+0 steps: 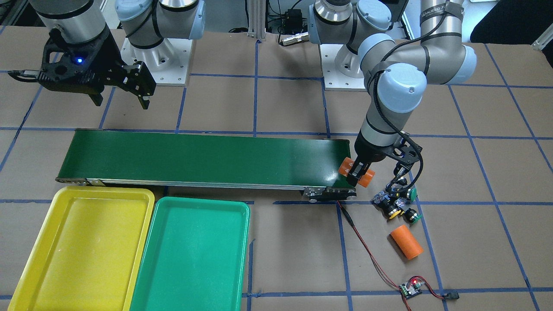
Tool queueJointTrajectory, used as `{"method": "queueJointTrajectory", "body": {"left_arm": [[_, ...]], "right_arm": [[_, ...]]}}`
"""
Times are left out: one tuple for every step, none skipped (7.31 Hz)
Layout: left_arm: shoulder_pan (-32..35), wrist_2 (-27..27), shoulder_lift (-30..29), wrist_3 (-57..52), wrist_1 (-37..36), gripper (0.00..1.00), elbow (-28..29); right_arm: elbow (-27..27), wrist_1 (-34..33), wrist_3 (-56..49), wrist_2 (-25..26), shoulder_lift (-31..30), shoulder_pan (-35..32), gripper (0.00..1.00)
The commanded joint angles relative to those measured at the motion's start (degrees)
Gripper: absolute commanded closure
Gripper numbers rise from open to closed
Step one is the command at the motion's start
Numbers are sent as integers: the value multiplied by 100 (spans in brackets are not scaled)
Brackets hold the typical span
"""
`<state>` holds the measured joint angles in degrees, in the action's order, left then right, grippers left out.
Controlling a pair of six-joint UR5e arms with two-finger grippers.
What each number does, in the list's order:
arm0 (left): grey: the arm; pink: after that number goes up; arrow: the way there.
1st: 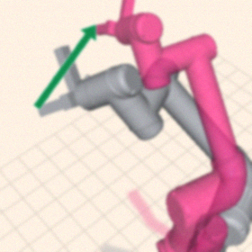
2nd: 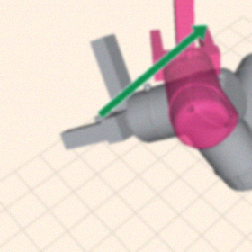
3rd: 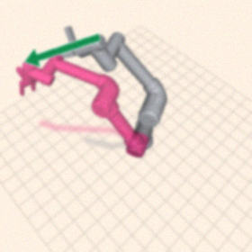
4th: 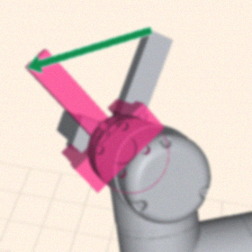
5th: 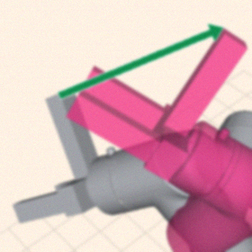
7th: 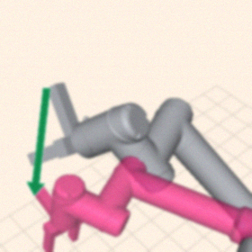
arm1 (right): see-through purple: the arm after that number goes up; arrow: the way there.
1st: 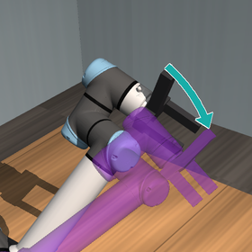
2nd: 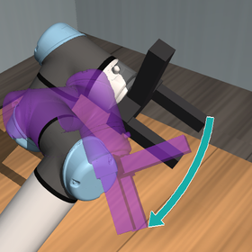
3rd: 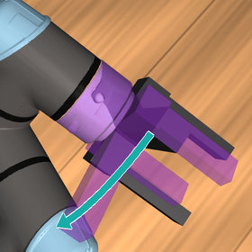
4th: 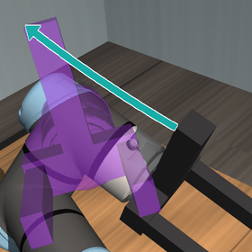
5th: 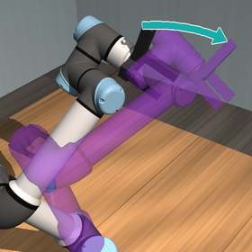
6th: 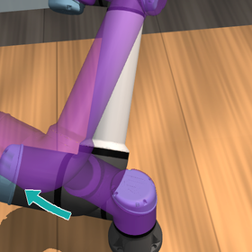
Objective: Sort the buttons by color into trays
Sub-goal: 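Carry the cylinder onto the conveyor belt and open the left gripper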
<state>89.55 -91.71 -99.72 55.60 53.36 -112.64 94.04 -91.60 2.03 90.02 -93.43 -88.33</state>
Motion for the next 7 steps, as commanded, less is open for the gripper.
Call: {"method": "queueJointTrajectory", "body": {"left_arm": [[308,13,-48,1413,25,100,-56],[344,22,-82,1583,95,100,-196],[414,39,-65,1811,44,100,-215],[449,39,-100,2022,165,92,-241],[467,31,-109,2007,166,66,-241],[467,31,-135,1990,166,1,-241],[406,65,-109,1754,149,0,-189]], "right_arm": [[0,-7,-1,7,0,0,0],[0,2,-10,15,0,0,0],[0,-7,-10,7,0,0,0],[0,-7,-10,7,0,0,0],[0,-7,-10,15,0,0,0],[0,2,-1,7,9,9,0],[0,2,-19,24,9,9,0]]}}
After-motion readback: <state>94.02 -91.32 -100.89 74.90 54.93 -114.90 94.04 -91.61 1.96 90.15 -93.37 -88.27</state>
